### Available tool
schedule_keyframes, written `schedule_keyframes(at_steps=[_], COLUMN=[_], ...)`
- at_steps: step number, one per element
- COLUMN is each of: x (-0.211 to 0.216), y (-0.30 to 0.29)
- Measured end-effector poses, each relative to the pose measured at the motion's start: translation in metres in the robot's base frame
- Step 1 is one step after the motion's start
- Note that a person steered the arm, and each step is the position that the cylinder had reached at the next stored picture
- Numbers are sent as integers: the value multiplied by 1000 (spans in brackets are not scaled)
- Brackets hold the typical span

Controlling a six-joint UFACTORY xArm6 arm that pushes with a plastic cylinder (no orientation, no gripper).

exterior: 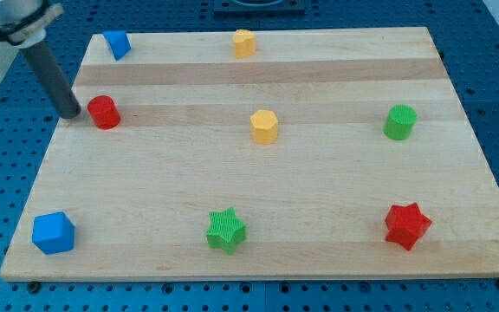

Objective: Slide the triangle to the top of the red circle

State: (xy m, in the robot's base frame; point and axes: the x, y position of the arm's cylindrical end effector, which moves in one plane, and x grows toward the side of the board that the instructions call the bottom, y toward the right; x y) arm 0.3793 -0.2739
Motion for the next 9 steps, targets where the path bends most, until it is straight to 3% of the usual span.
schedule_keyframes(at_steps=[3, 4, 5, 6, 7, 8, 9], x=[0, -30, -84, -100, -161, -188, -187], y=[86, 57, -16, -31, -30, -28, -27])
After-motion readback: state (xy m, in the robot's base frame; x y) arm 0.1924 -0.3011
